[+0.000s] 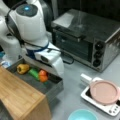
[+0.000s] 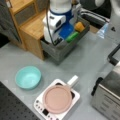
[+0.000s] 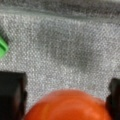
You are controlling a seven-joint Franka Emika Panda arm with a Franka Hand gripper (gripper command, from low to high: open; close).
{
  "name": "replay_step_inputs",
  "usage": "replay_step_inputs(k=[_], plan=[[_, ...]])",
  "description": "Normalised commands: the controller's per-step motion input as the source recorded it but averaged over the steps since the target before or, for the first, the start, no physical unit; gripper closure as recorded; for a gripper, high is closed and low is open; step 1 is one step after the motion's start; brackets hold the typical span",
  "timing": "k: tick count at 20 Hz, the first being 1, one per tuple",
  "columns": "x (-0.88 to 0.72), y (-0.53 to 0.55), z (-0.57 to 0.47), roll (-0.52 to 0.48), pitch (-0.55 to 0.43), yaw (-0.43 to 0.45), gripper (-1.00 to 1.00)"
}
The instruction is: Open the drawer. Pick up the carrot. Put the carrots in the drawer.
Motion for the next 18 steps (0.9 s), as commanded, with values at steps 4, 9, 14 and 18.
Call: replay_step_inputs(k=[4, 9, 14, 18], plan=[[-0.19, -0.01, -0.05, 0.104, -0.188, -0.014, 1.00], [-0.17, 0.02, -0.08, 0.125, -0.172, -0.022, 1.00], [-0.16, 0.00, -0.06, 0.114, -0.162, -0.025, -1.00], [-0.14, -0.01, -0.05, 0.097, -0.158, -0.034, -1.00]])
